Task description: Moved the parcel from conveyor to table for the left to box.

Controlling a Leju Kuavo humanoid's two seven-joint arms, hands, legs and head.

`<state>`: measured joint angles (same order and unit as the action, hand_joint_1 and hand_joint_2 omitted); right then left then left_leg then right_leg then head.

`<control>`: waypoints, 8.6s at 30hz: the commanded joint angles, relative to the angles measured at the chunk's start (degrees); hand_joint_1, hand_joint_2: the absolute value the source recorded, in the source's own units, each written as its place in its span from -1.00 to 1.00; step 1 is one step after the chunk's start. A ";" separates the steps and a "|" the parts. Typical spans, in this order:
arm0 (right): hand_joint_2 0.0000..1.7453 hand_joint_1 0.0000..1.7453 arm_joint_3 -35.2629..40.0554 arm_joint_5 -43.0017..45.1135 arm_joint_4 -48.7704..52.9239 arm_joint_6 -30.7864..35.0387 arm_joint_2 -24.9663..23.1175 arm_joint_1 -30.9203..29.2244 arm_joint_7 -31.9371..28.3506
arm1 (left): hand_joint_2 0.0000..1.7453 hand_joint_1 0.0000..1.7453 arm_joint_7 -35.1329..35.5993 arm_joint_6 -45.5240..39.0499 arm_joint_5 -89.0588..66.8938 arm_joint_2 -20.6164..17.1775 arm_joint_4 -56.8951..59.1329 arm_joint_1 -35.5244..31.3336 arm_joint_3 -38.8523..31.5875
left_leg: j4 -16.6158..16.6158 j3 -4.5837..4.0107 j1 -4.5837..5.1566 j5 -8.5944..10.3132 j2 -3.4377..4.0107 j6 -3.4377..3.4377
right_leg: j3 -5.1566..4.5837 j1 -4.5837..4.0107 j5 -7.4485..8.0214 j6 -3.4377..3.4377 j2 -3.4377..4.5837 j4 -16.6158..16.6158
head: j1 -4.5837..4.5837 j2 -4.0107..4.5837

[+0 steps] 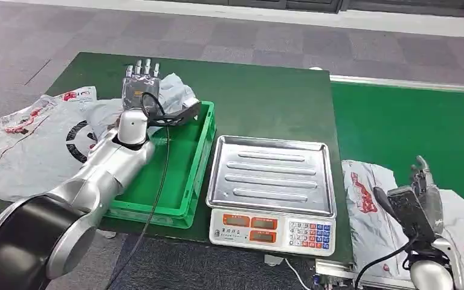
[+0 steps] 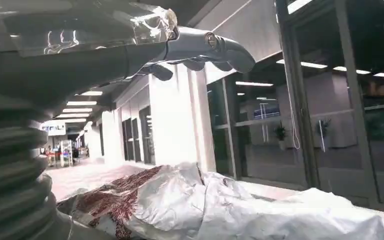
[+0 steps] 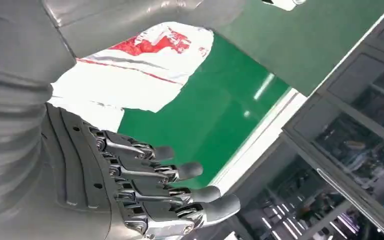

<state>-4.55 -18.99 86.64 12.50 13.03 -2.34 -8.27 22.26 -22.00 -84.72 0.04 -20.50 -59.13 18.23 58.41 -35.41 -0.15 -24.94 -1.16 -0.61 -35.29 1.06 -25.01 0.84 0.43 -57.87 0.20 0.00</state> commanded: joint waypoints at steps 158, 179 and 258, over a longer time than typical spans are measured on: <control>1.00 -1.00 15.55 -29.67 -58.34 -10.17 2.42 -30.24 13.58 | 1.00 -1.00 -40.09 18.77 74.96 10.00 -2.78 4.93 -1.00 | 0.15 0.10 -0.02 0.01 0.05 0.08 | 0.19 -0.05 0.12 0.00 -0.04 0.06 | 0.00 0.00; 1.00 1.00 16.26 -29.51 -56.80 -9.01 2.54 -32.74 14.59 | 1.00 -1.00 -40.14 17.82 75.71 8.80 -4.17 6.31 -1.59 | 0.16 0.07 -0.02 0.01 0.09 0.08 | 0.16 -0.04 0.14 0.02 0.02 0.05 | 0.00 0.00; 1.00 1.00 33.74 -6.73 -49.74 -9.50 -12.44 -45.38 3.10 | 1.00 -1.00 -41.24 16.10 78.26 13.58 0.23 1.50 1.59 | 0.05 -0.15 -0.04 0.32 0.23 -0.05 | -0.20 -0.07 0.38 -0.10 0.15 -0.02 | 0.00 0.00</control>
<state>24.42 -26.21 43.60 3.58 2.88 -44.74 -5.59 -19.21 -5.84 -6.67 14.95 -23.91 -54.95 16.94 58.50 -35.69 -0.17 -24.56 -1.14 -0.62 -35.57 1.04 -24.62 0.84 0.48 -57.93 0.20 0.00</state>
